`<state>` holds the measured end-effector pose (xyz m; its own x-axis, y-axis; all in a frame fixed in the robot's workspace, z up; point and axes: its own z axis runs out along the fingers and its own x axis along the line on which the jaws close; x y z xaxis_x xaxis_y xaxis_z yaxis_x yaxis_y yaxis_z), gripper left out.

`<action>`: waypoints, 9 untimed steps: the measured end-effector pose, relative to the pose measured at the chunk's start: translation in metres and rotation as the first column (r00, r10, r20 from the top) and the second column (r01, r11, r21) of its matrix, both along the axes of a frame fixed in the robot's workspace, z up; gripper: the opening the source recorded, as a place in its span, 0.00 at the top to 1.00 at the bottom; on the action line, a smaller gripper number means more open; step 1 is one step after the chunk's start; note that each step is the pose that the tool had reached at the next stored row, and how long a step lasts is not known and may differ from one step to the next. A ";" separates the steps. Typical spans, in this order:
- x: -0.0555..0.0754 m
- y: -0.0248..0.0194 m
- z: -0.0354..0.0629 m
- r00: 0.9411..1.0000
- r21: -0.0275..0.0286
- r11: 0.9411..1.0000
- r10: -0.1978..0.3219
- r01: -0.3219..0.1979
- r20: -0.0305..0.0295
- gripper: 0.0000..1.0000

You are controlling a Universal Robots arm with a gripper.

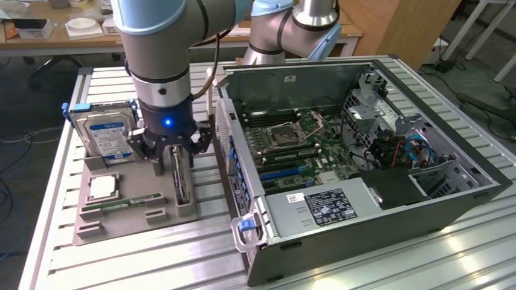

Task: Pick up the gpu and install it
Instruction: 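Pick up the gpu and move the gpu toward the slot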

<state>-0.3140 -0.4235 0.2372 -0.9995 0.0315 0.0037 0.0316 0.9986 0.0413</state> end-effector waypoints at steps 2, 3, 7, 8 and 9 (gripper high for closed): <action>0.000 0.0000 -0.0032 1.000 0.000 1.000 -0.014 0.014 0.000 0.41; 0.000 0.0000 -0.0051 1.000 0.000 1.000 -0.019 0.019 0.000 0.41; 0.000 0.0000 -0.0123 1.000 0.000 1.000 -0.031 0.031 0.000 0.41; 0.000 0.0000 -0.0141 0.999 0.000 0.999 -0.035 0.035 0.000 0.41; 0.000 0.0000 -0.0160 0.999 0.000 0.999 -0.039 0.039 0.000 0.41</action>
